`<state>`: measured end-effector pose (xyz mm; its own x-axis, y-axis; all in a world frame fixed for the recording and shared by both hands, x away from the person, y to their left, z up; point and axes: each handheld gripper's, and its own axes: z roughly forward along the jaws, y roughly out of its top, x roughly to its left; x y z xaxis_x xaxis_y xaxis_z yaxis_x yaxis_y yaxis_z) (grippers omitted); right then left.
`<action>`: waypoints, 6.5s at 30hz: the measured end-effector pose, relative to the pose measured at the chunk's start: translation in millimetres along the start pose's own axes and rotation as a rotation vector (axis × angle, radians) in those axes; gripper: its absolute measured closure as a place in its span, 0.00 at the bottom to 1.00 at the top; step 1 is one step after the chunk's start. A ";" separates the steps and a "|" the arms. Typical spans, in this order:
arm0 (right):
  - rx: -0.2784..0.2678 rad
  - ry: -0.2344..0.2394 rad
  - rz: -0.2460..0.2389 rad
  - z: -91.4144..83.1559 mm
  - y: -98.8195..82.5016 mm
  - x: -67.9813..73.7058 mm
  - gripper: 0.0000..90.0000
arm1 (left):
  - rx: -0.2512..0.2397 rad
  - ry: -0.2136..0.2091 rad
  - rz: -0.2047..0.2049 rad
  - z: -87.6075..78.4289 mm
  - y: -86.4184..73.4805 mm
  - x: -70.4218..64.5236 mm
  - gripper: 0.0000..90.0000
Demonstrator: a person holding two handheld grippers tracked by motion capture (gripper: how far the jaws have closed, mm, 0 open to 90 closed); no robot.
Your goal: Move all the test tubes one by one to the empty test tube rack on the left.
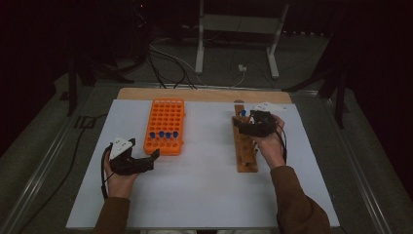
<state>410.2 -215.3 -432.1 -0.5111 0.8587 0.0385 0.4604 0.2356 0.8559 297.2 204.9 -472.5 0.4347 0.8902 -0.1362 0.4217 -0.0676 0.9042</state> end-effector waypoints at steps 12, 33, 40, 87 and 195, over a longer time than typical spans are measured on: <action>0.036 -0.048 0.079 24.9 -10.2 -15.5 0.65 | 0.009 0.005 -0.011 0.8 -0.9 1.2 0.01; 0.002 -0.072 0.034 26.1 -8.2 -8.0 0.86 | 0.016 0.003 -0.016 1.3 -1.4 1.3 0.01; -0.024 -0.078 0.026 13.8 -2.9 -9.8 0.86 | 0.019 0.000 -0.015 1.9 -1.7 1.1 0.01; -0.026 0.124 -0.104 -14.9 21.0 57.7 0.85 | 0.008 -0.013 0.000 0.2 5.1 -4.2 0.01; -0.067 0.262 -0.037 -29.6 10.7 87.9 0.02 | -0.086 0.014 0.101 -1.3 33.2 13.8 0.86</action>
<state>348.8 -150.8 -404.2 -0.7010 0.7009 0.1314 0.3932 0.2261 0.8912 316.2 215.5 -443.9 0.4602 0.8870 -0.0382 0.3069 -0.1186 0.9443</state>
